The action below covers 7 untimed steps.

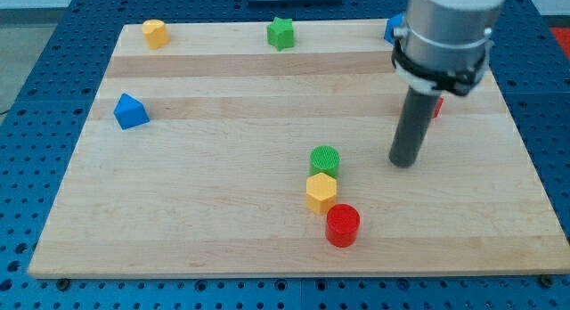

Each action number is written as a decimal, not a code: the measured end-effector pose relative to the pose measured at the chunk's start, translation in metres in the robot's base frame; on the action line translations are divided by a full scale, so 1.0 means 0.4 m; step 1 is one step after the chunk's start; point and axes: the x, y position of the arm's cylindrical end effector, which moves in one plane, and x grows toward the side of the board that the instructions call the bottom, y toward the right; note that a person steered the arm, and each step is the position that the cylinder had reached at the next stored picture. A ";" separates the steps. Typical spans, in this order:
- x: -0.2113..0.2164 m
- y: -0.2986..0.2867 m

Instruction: Slide the yellow hexagon slightly left

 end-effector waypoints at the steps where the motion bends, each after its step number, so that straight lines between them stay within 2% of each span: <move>1: 0.063 -0.086; 2: 0.100 -0.174; 4: 0.098 -0.437; 5: 0.098 -0.520; 7: 0.108 -0.438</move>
